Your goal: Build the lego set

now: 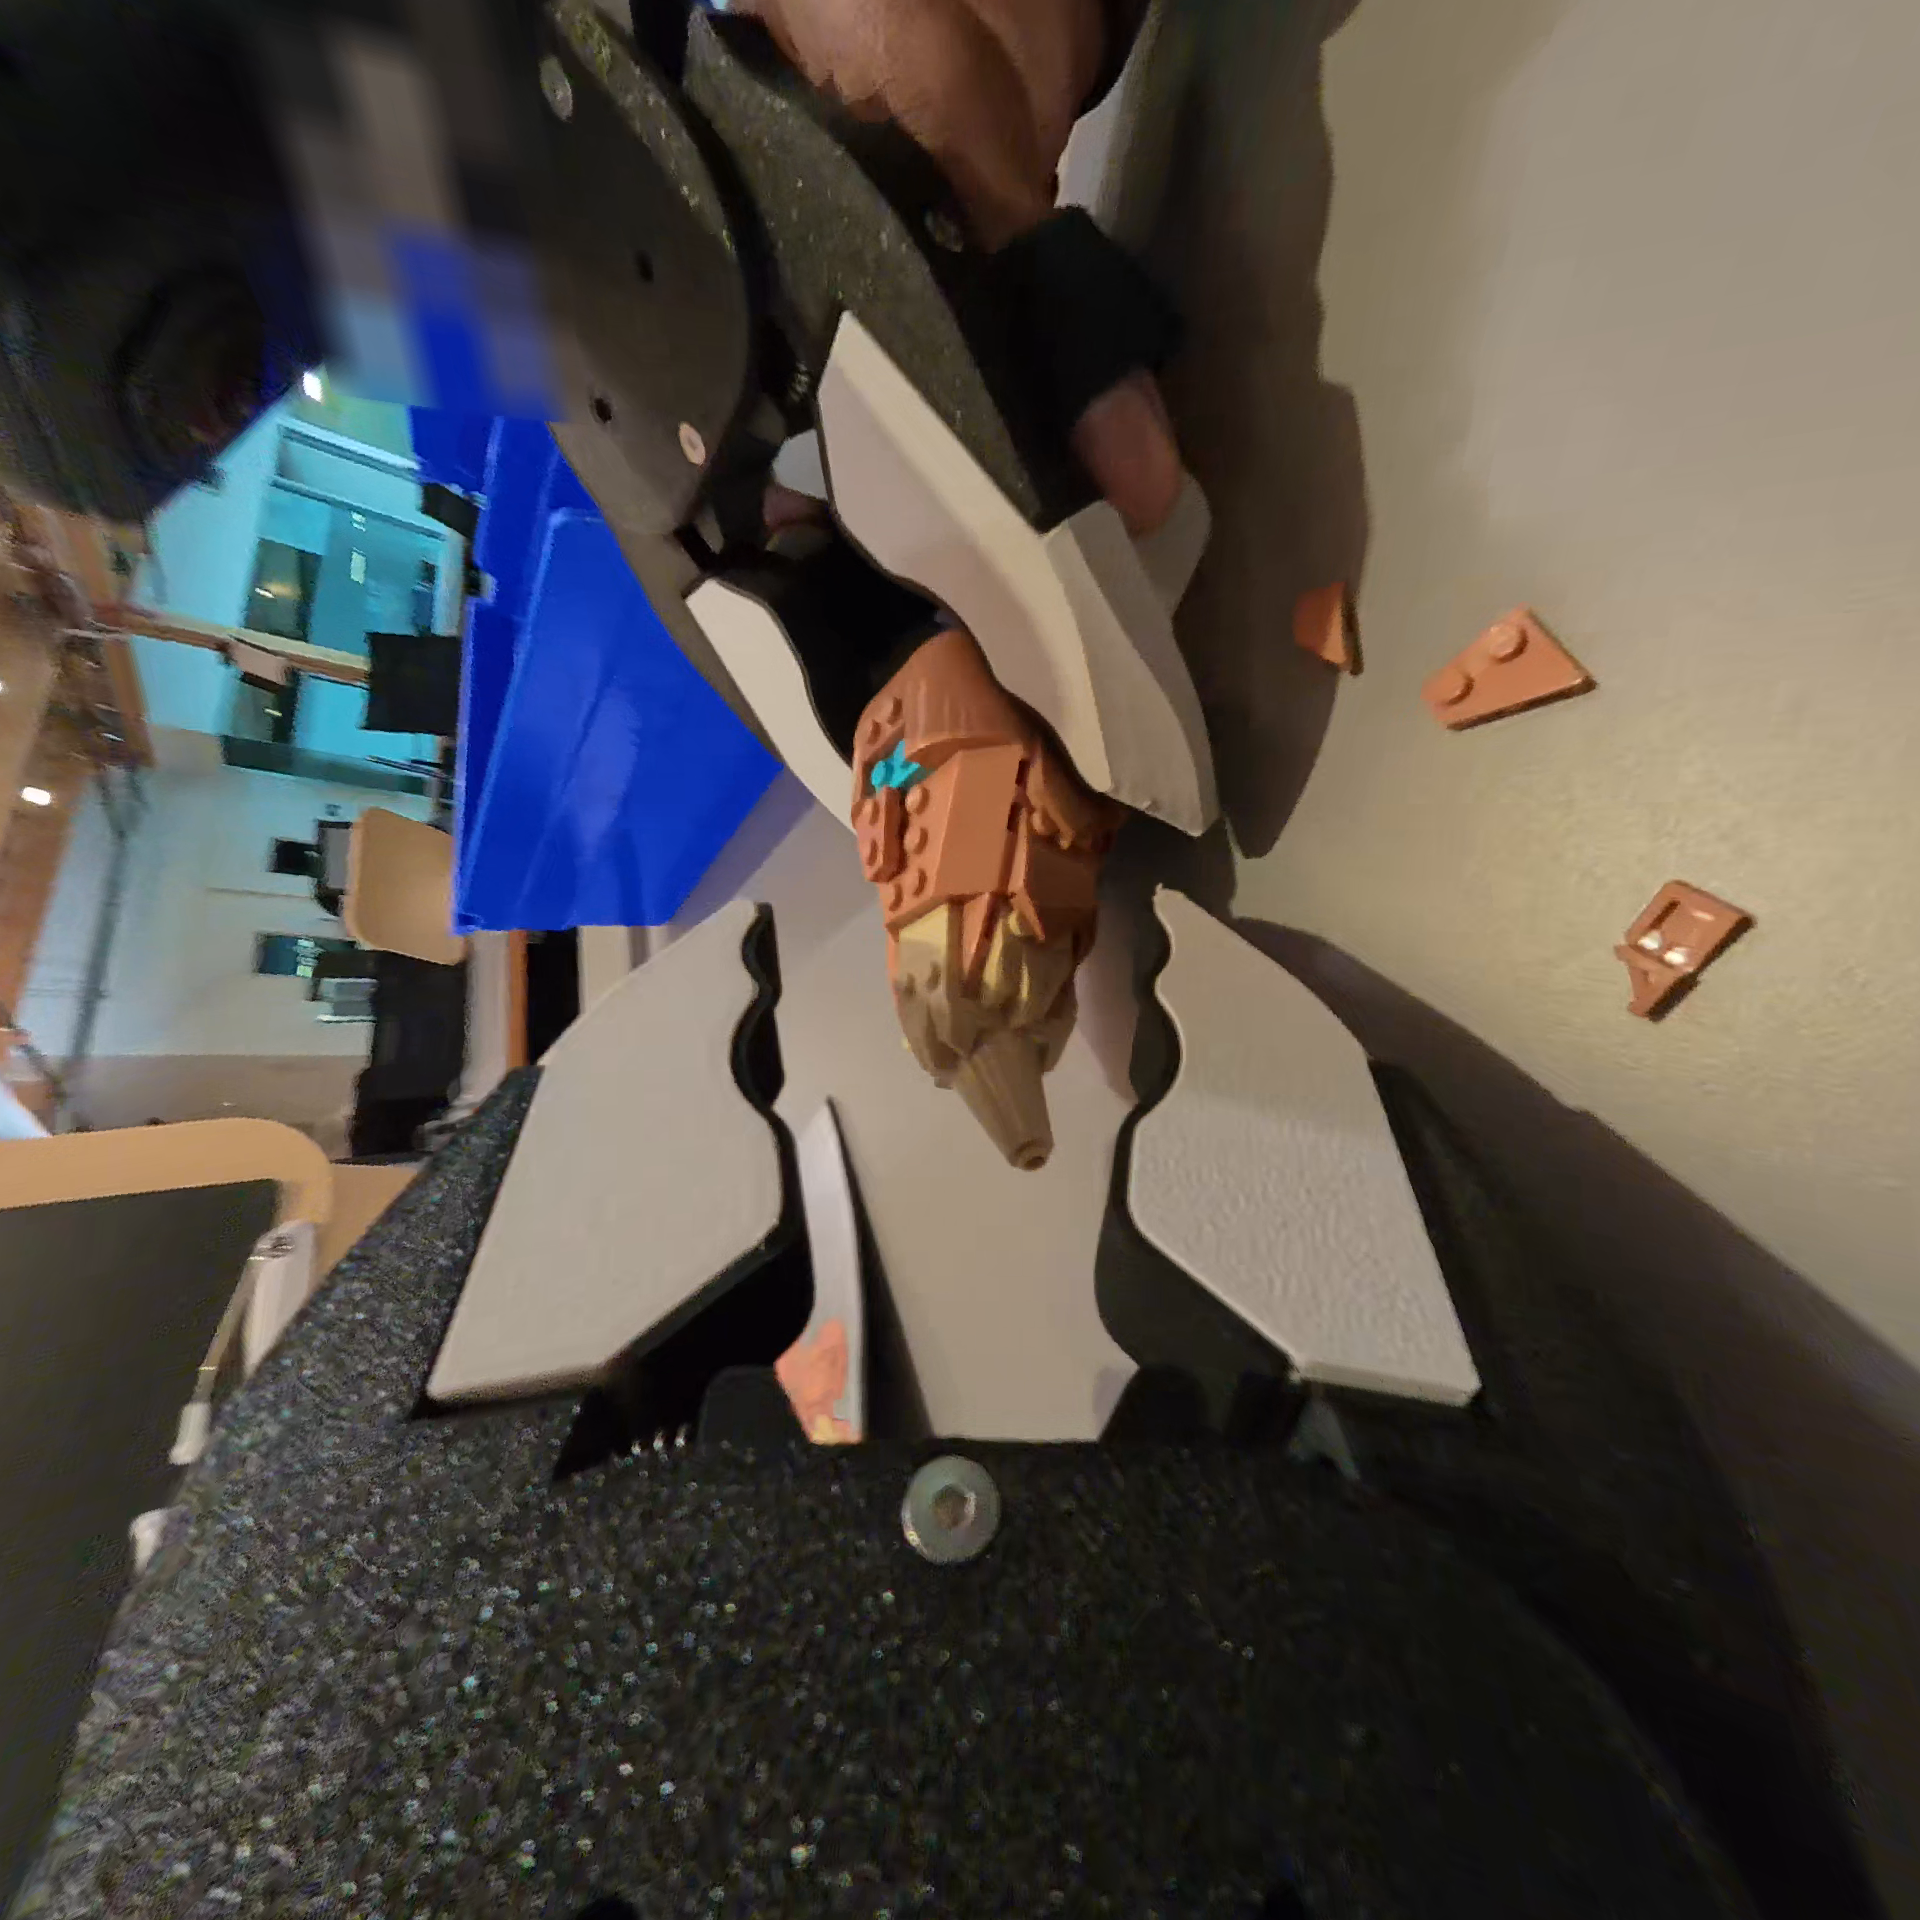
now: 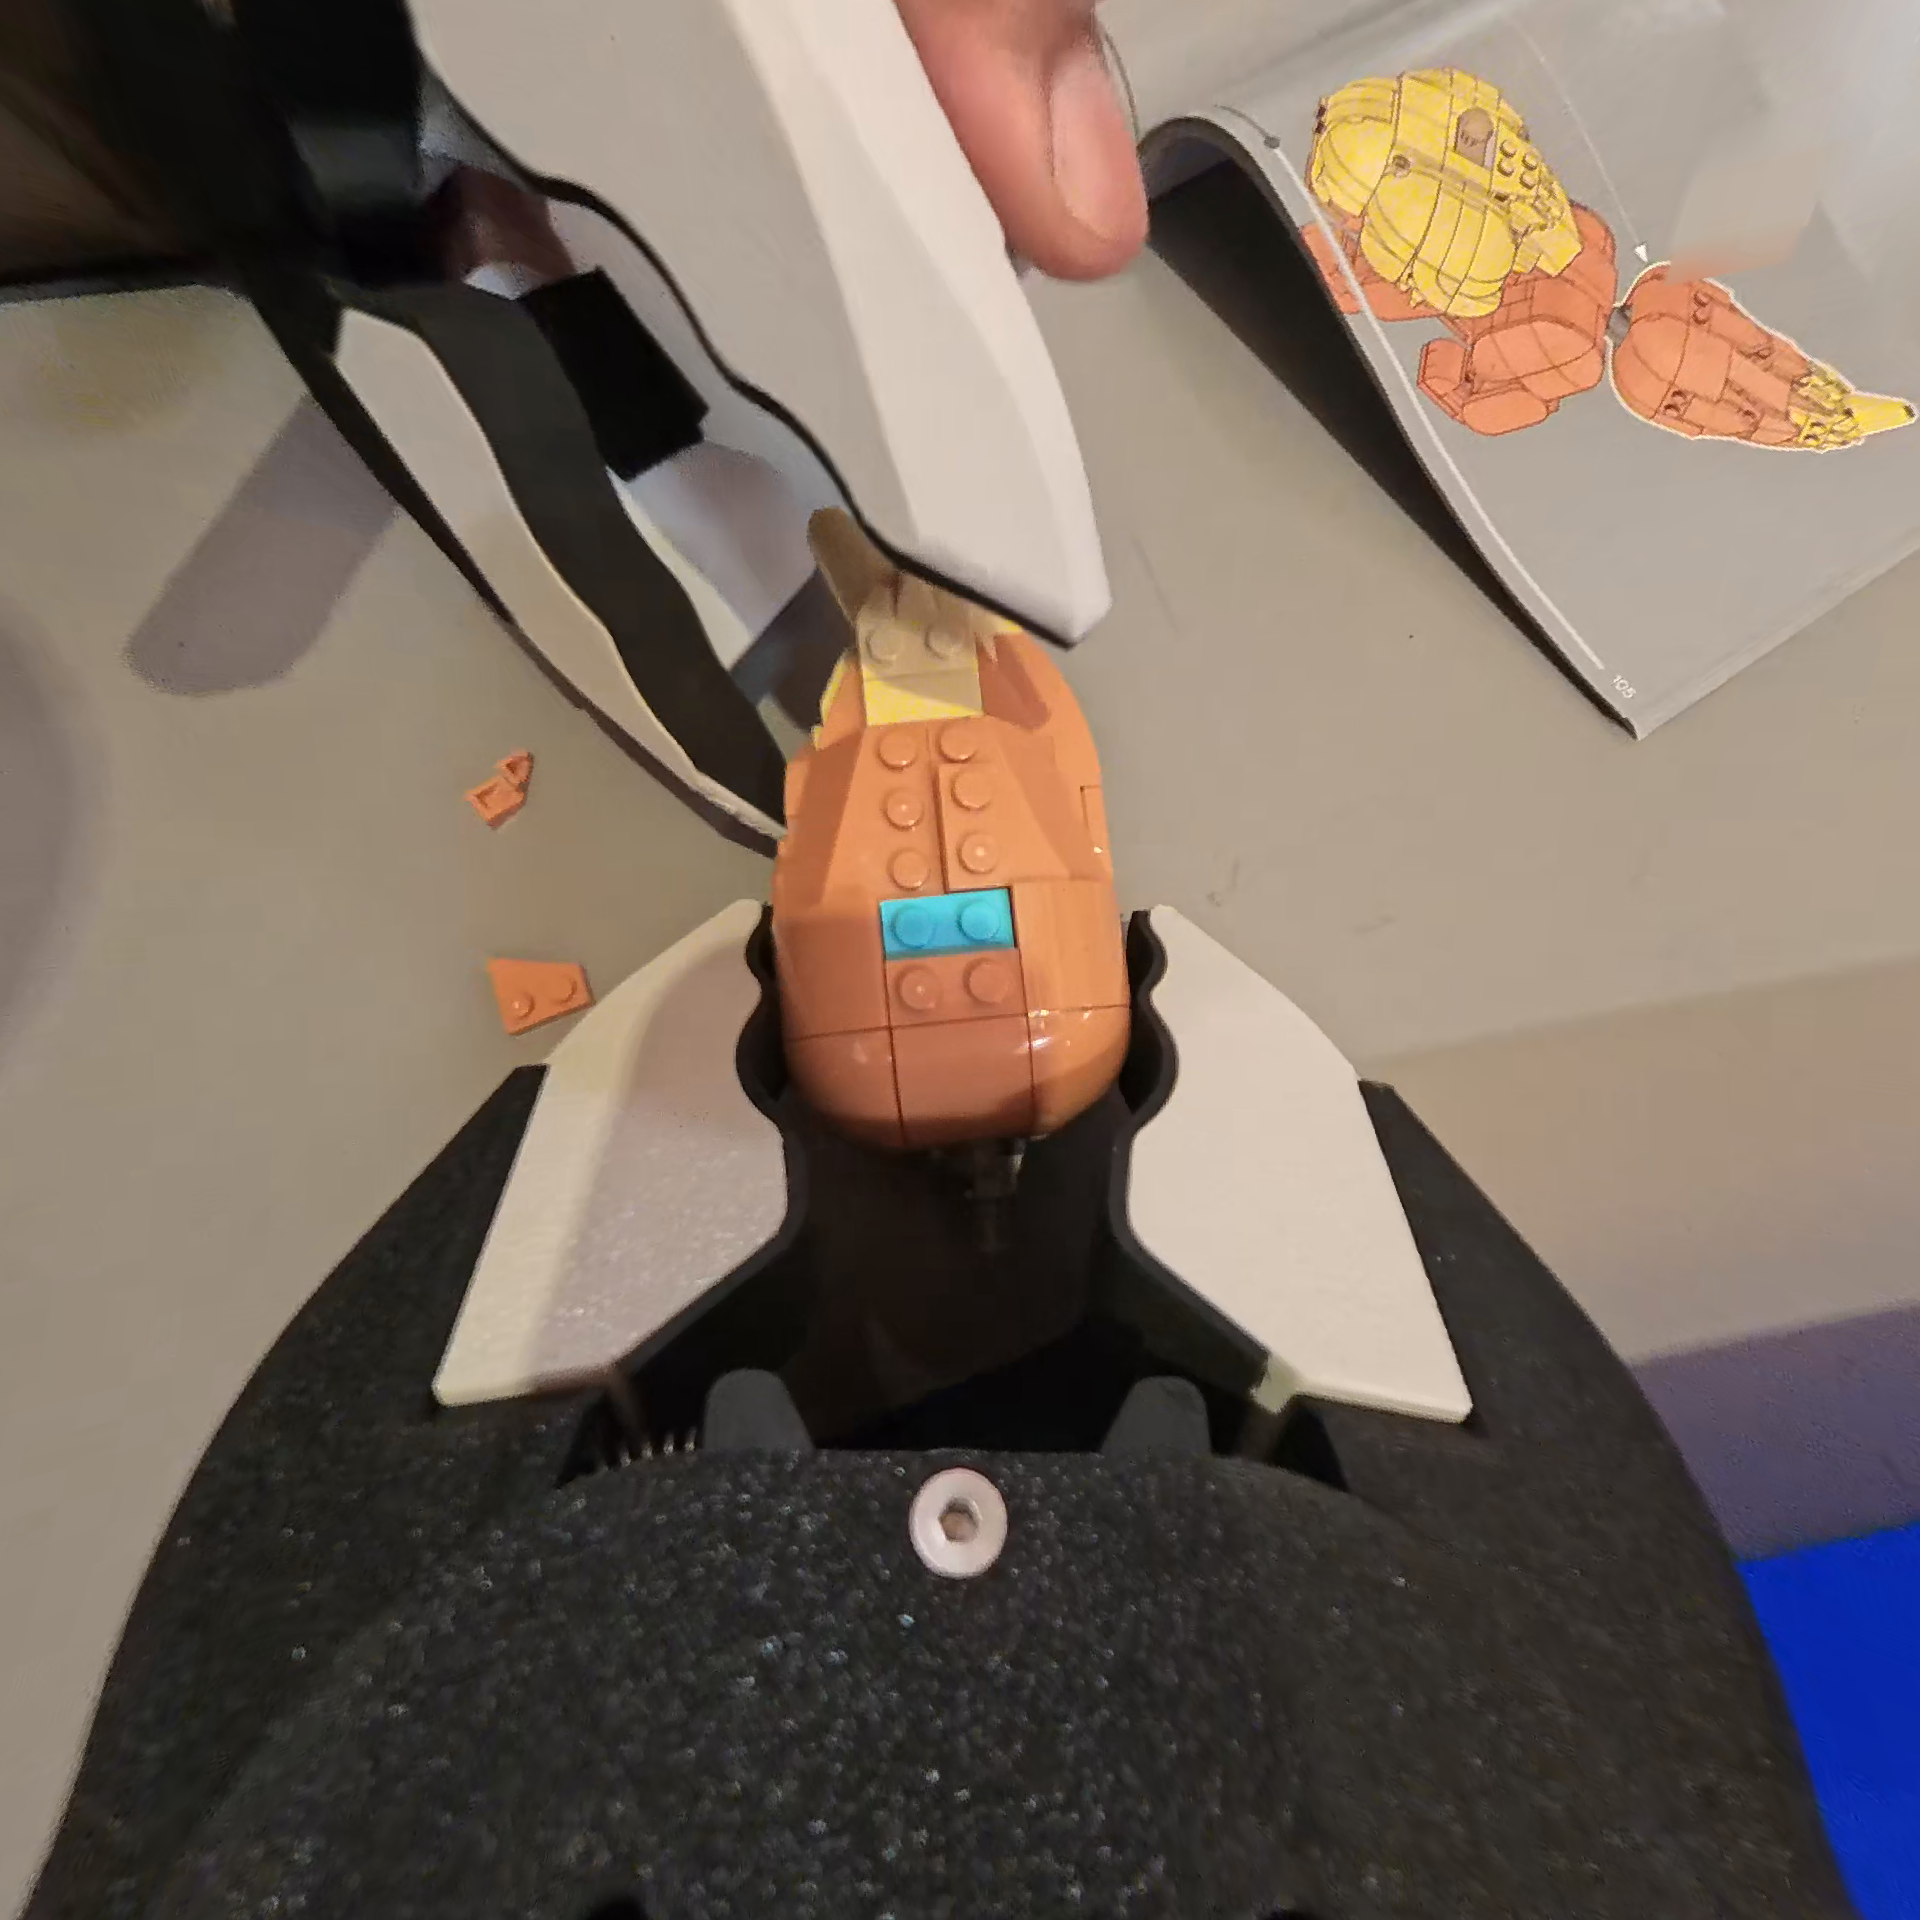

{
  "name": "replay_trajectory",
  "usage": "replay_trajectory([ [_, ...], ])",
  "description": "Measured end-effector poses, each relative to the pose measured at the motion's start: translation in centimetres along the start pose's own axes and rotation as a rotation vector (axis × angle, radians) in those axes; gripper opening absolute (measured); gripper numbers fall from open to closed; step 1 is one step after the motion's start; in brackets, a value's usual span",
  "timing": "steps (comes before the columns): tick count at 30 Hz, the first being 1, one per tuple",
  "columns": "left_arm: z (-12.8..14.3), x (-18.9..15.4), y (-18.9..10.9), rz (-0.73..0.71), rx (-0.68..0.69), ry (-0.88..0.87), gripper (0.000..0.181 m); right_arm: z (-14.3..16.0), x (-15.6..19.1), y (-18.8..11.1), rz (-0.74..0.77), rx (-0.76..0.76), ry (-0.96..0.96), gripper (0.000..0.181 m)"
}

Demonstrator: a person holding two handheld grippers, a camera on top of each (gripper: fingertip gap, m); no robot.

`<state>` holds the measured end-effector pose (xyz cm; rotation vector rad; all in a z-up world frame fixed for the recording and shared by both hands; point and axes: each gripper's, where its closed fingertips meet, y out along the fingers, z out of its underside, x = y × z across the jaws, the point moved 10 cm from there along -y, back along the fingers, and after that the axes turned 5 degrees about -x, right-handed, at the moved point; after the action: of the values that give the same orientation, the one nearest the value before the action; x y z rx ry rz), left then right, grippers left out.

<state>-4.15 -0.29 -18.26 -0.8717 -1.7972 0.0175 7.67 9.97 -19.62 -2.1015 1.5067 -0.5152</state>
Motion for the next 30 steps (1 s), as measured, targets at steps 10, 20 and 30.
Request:
replay_trajectory([
  [10, -1.2, -0.7, 0.8, -0.02, 0.097, 0.266, 0.063, 0.0, 0.0, 0.0, 0.011, 0.017, -0.003, 0.064],
  [20, -0.9, -0.8, 1.6, -0.076, 0.171, 0.323, 0.083, -0.2, -0.1, -0.4, -0.004, -0.008, 0.02, 0.064],
  [30, -0.5, -1.1, 2.1, -0.1, 0.188, 0.404, 0.06, -0.5, -0.1, -0.7, -0.004, -0.035, 0.022, 0.064],
])
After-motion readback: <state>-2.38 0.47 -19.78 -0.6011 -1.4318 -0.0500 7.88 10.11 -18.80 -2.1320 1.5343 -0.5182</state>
